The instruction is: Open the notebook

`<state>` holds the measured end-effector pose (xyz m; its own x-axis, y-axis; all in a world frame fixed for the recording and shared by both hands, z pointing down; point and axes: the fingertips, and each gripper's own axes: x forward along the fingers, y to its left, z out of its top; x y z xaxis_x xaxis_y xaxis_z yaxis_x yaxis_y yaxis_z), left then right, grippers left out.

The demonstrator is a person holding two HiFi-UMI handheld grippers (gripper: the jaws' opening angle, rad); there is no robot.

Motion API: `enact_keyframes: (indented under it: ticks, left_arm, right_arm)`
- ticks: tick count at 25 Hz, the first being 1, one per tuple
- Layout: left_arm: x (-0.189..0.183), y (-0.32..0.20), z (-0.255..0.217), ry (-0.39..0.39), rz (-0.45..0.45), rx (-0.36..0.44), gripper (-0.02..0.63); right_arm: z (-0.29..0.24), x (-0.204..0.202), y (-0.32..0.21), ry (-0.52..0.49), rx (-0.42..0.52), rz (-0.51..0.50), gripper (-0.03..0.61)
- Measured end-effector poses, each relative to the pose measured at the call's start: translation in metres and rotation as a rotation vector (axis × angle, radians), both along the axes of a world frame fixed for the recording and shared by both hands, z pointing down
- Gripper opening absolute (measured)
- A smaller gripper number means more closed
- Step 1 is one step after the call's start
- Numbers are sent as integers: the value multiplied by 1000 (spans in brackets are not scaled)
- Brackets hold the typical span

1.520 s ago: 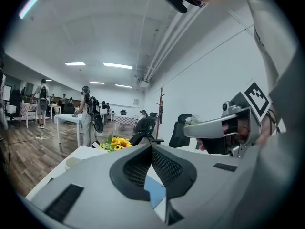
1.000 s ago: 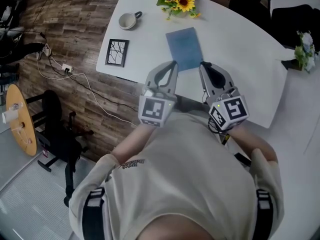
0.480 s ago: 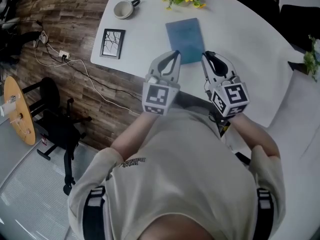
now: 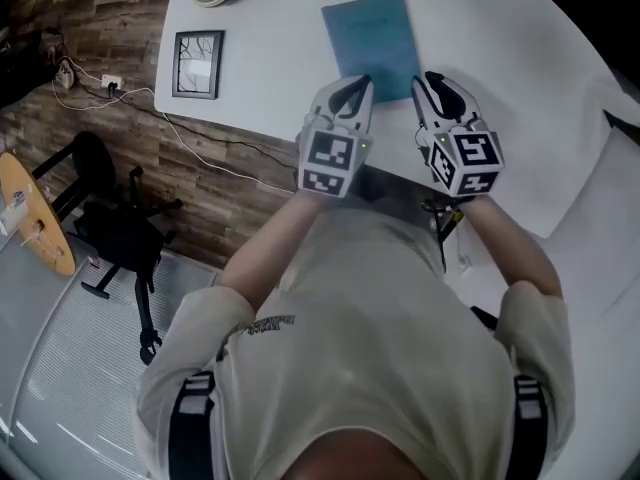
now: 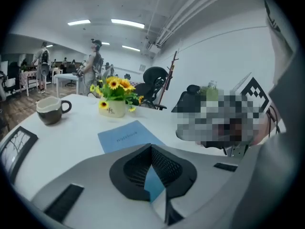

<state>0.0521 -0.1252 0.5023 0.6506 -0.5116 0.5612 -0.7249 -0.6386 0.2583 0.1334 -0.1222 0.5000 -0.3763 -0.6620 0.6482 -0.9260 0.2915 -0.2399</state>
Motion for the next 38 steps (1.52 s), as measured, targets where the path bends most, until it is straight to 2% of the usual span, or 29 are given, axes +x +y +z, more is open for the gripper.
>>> enact_keyframes:
  ticks: [4, 7, 9, 15, 23, 28, 33, 38]
  left_arm:
    - [4, 9, 38, -21, 8, -93, 2]
    - [4, 13, 62, -44, 19, -142, 2]
    - [4, 13, 72, -56, 24, -167, 2]
    - [2, 14, 81, -58, 30, -183, 2]
    - [3, 12, 72, -59, 16, -189, 2]
    - [-7, 9, 37, -44, -9, -156, 2]
    - [-27, 10, -20, 0, -45, -114, 2]
    - [-70, 4, -61, 31, -136, -98, 2]
  right_arm:
    - [38, 6, 5, 20, -73, 21, 95]
    - [62, 7, 11, -2, -120, 30, 95]
    - [72, 8, 13, -26, -142, 39, 132]
    - [88, 4, 16, -79, -181, 42, 132]
    - [66, -2, 15, -135, -174, 10, 130]
    - [16, -27, 14, -156, -68, -94, 130]
    - [-30, -78, 22, -190, 23, -264, 130]
    - [-39, -130, 33, -211, 28, -407, 130]
